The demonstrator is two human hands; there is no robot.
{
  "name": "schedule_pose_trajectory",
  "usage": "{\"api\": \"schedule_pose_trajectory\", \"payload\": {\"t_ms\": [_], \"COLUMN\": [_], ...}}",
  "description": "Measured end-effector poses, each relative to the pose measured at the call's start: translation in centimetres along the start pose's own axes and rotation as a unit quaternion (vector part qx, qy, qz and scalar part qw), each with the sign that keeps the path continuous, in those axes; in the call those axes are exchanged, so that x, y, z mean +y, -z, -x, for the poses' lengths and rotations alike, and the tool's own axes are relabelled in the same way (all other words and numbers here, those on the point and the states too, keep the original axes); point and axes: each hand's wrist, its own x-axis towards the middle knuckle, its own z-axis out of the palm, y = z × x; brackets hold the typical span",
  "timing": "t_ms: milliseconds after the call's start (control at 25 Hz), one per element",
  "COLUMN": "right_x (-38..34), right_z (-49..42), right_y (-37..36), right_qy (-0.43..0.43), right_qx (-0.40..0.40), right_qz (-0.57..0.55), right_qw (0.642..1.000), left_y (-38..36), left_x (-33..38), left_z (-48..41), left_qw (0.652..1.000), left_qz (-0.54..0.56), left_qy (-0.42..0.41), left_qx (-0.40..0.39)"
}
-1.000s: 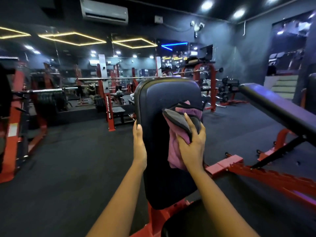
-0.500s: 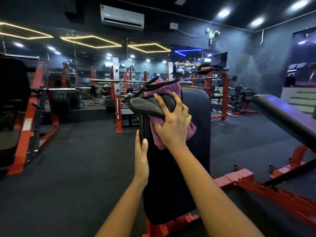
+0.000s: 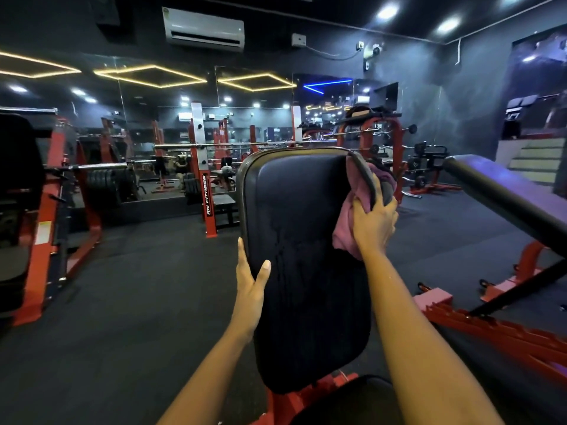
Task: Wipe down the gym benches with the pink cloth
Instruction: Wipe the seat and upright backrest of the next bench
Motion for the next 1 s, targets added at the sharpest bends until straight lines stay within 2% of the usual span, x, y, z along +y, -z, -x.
{"api": "schedule_pose_trajectory", "payload": {"t_ms": [120, 280, 440, 520, 560, 640, 800, 880, 1000], "right_x": [-1.0, -1.2, 0.8, 2.4, 3.1, 4.0, 5.6, 7.1, 9.9], "right_z": [2.3, 10.4, 21.1, 24.1, 24.7, 24.4, 22.3, 20.1, 16.6], "right_y": [-0.3, -1.4, -2.8, -3.3, -3.4, -3.6, -3.3, -2.9, -2.2], "right_qy": [0.031, 0.129, 0.201, 0.215, 0.222, 0.233, 0.223, 0.205, 0.163], "right_qx": [0.004, -0.006, -0.082, -0.095, -0.098, -0.096, -0.066, -0.038, -0.005], "right_qz": [-0.001, -0.005, 0.014, 0.020, 0.027, 0.038, 0.040, 0.041, 0.039], "right_qw": [1.000, 0.992, 0.976, 0.972, 0.970, 0.967, 0.972, 0.977, 0.986], "left_y": [-0.5, -0.7, 0.1, 0.9, 1.4, 2.0, 0.7, -0.2, -0.9], "left_x": [0.3, -0.3, -0.6, -0.8, -1.4, -3.0, -6.9, -7.0, -7.6], "left_z": [0.5, 0.5, 0.7, 1.2, 1.6, 2.8, 4.6, 5.0, 4.7], "left_qw": [1.000, 0.998, 0.995, 0.992, 0.990, 0.991, 0.991, 0.997, 0.998], "left_qz": [0.002, -0.022, 0.087, 0.121, 0.138, 0.121, 0.112, 0.050, 0.031], "left_qy": [-0.015, -0.048, 0.042, 0.026, 0.004, 0.025, 0.069, 0.057, 0.043], "left_qx": [0.006, 0.037, -0.018, 0.005, 0.025, 0.057, 0.015, 0.025, 0.028]}}
